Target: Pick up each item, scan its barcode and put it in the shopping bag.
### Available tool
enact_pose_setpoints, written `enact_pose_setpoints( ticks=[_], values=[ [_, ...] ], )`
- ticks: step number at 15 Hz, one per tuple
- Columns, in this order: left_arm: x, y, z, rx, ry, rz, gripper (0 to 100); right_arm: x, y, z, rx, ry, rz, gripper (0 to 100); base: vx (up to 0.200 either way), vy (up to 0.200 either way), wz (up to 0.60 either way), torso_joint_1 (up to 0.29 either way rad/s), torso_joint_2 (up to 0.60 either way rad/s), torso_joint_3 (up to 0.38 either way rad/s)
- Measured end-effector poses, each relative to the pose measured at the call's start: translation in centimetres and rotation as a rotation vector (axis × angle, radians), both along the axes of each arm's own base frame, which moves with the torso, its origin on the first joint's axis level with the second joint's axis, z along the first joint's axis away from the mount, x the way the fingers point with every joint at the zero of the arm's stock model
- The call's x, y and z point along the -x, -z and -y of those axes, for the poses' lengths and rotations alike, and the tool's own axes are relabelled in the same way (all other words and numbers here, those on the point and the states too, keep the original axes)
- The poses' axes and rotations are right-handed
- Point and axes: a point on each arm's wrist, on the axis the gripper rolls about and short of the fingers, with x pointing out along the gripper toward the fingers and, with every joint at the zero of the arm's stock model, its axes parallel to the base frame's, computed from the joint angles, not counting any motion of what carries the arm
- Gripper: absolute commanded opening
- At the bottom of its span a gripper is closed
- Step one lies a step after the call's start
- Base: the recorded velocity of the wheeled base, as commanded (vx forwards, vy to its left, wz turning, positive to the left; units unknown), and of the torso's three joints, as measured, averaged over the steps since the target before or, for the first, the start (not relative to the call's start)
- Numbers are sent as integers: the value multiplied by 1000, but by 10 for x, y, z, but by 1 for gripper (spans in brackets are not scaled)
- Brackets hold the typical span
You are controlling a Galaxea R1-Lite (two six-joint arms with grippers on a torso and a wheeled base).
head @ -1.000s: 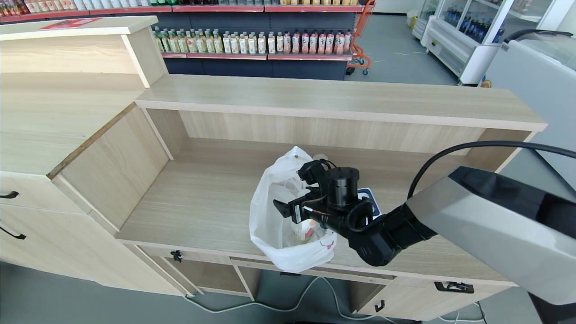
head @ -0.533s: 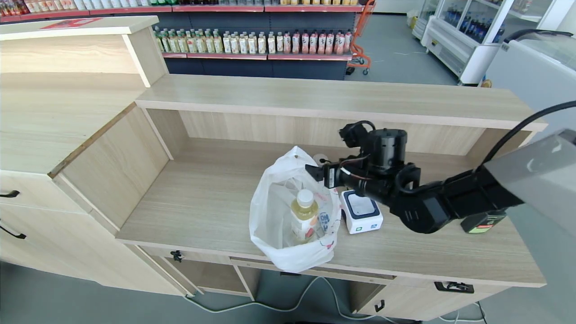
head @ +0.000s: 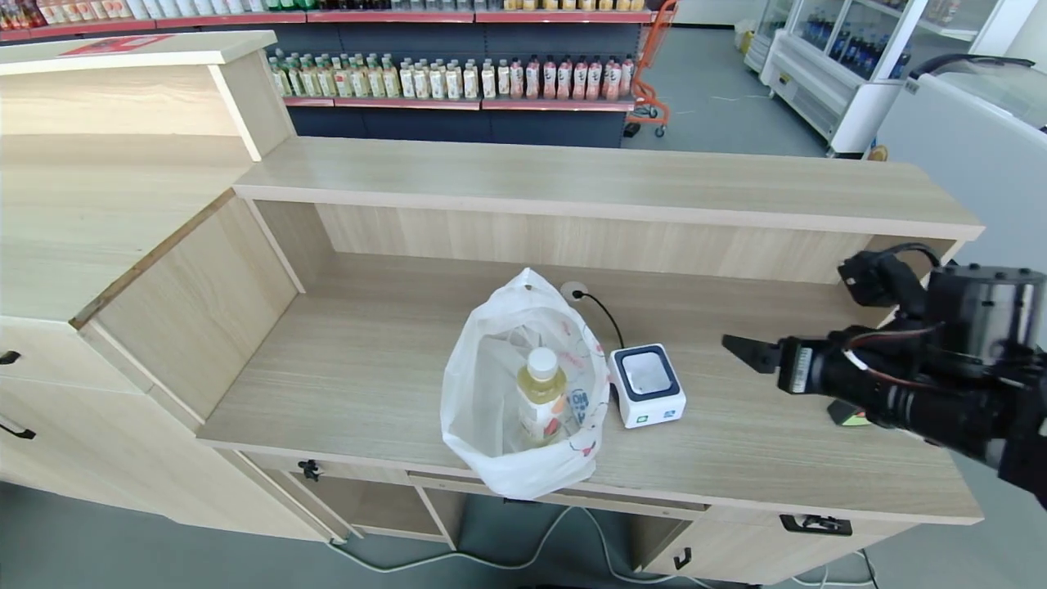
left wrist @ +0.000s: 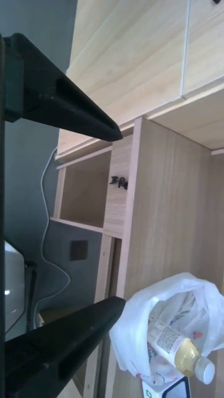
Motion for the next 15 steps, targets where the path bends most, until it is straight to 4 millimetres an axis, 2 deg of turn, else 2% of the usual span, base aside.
enact_pose_setpoints(
  ticks=[1,4,10,15],
  values=[
    [0,0,0,0,-1,0,100,13,5,18,1,62,-20,100,0,-200,0,-2,2,2],
    [0,0,0,0,0,0,100,32,6,37,17,125,-15,100,0,-200,0,7,4,4],
    [0,0,0,0,0,0,100,47,24,42,123,115,-74,100,0,-200,0,2,1,2],
    [0,0,0,1,0,0,100,50,34,41,147,104,-121,100,0,-200,0,5,1,2]
  ],
)
